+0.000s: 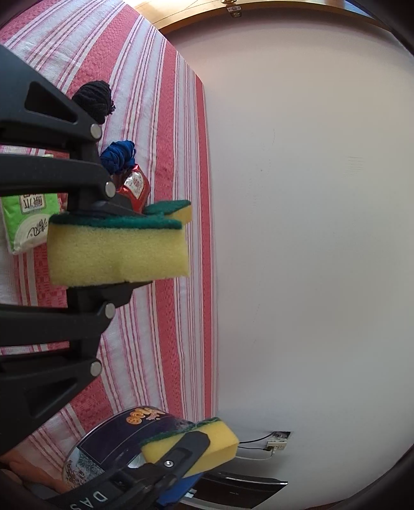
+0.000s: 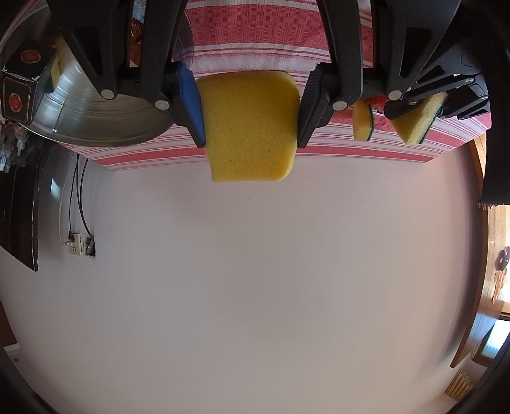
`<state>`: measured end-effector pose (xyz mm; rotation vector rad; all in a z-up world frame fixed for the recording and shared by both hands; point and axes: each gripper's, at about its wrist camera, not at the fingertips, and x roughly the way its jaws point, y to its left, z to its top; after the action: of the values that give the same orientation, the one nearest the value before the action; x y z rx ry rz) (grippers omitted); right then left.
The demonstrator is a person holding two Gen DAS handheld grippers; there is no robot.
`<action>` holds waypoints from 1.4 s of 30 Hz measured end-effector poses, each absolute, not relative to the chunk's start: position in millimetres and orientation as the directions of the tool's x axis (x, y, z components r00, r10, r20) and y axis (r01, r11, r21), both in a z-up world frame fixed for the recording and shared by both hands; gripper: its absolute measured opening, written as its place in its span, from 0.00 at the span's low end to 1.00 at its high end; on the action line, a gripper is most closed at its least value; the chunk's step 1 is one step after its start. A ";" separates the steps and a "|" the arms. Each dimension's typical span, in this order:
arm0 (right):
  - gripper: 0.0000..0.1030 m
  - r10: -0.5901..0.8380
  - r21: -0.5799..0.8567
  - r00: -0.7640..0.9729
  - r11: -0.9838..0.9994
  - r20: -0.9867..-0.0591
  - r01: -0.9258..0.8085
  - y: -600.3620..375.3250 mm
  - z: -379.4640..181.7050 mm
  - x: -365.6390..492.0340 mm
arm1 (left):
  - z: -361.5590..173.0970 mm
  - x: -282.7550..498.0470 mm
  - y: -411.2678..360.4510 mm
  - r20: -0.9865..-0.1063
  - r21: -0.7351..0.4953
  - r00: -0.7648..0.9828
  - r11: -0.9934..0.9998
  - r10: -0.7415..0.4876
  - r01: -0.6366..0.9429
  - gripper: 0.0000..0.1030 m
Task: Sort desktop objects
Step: 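Carry both held sponges over the metal bucket, then open both grippers to drop the sponges into the bucket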
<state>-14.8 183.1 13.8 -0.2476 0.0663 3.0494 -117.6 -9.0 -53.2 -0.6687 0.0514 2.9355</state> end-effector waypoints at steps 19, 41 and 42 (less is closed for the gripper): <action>0.56 0.316 0.056 -0.936 -0.943 -0.154 -0.327 260.9 18.9 30.2 | -28.3 -97.7 76.7 -0.410 0.050 -0.873 -0.949 0.263 -0.310 0.27; 0.56 0.379 0.149 -0.813 -0.862 -0.443 -0.484 407.3 26.9 -7.9 | -39.8 -88.8 256.4 -0.531 0.161 -0.716 -0.776 0.453 -0.610 0.29; 0.56 0.361 0.157 -0.809 -0.865 -0.464 -0.476 411.4 24.7 -13.8 | -40.6 -91.1 260.2 -0.541 0.165 -0.713 -0.775 0.446 -0.610 0.29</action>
<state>-13.8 411.4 24.7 -0.5937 0.3698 2.6012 -91.1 260.2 -40.6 -0.6498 0.4498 2.4273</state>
